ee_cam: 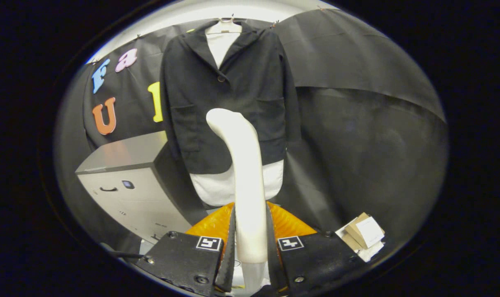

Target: Iron the clothes twice with a garment steamer, once on the left side and once on the right side.

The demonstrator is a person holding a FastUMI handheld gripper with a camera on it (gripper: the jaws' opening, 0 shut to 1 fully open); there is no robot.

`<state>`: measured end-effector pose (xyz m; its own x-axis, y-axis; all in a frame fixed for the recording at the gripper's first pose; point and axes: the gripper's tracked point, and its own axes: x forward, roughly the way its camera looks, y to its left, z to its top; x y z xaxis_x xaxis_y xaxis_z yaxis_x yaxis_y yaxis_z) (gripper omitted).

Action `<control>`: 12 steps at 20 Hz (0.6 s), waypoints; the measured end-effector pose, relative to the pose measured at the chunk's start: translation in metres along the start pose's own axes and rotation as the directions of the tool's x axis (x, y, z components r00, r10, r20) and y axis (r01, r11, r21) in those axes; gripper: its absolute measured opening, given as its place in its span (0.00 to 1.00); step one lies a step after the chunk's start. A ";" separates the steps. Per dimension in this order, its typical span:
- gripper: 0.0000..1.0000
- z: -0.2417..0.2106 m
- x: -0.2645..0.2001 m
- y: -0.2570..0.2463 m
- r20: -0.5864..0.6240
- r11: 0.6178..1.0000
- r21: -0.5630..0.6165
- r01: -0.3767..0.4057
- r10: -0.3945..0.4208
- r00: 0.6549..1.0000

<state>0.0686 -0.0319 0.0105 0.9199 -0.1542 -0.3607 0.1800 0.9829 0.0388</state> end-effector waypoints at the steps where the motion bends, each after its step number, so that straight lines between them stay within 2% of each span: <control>1: 0.36 -0.008 -0.014 0.009 0.005 1.000 -0.004 0.002 -0.002 1.000; 7: 0.37 -0.067 -0.078 0.069 -0.034 0.998 -0.045 -0.050 0.048 0.998; 12: 0.37 -0.102 -0.105 0.102 -0.100 0.990 -0.093 -0.110 0.100 0.990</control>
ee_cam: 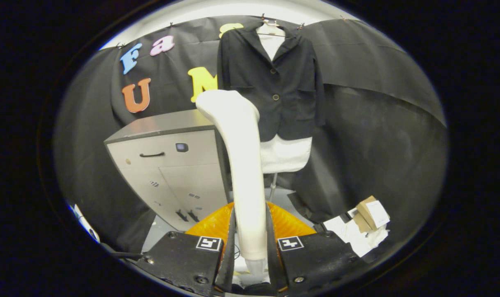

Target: Iron the clothes twice with a garment steamer, once on the left side and once on the right side.

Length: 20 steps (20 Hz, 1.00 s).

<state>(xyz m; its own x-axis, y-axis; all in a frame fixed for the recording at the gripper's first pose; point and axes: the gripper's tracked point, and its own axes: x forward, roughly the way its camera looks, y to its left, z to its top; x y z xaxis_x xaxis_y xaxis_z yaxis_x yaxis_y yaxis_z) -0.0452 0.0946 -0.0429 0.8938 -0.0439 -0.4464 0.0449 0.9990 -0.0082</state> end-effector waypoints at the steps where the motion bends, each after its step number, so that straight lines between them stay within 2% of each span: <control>1: 0.36 -0.003 -0.003 0.005 -0.008 1.000 -0.005 -0.007 0.007 1.000; 9: 0.37 -0.009 -0.006 0.019 -0.030 0.998 -0.052 -0.047 0.046 0.999; 20: 0.37 -0.010 -0.001 0.020 -0.050 0.997 -0.055 -0.047 0.044 0.998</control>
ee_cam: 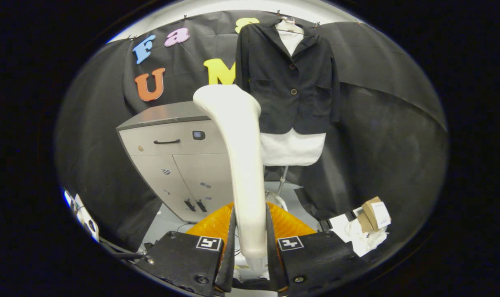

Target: Iron the clothes twice with a garment steamer, once on the left side and once on the right side.

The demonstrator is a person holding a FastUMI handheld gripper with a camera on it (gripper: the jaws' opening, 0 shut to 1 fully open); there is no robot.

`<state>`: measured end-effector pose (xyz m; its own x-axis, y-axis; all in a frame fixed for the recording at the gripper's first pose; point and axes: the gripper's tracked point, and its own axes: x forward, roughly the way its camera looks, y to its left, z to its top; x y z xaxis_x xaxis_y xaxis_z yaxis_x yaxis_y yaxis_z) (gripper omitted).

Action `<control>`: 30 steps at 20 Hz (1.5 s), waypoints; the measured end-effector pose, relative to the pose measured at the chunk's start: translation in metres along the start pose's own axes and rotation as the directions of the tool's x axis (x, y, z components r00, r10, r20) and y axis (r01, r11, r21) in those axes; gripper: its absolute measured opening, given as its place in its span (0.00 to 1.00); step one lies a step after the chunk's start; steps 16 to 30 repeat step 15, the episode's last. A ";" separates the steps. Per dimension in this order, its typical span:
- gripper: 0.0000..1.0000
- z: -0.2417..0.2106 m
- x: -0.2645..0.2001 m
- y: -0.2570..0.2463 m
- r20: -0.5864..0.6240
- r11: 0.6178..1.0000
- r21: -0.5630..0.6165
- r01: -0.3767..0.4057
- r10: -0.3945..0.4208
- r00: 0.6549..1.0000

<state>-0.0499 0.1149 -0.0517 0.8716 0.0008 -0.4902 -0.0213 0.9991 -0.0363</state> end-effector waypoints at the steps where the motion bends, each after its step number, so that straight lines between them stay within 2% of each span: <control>1: 0.37 0.000 0.001 0.000 -0.004 1.000 -0.003 -0.002 0.002 1.000; 30: 0.37 0.003 0.001 0.000 -0.010 1.000 -0.010 -0.012 0.012 1.000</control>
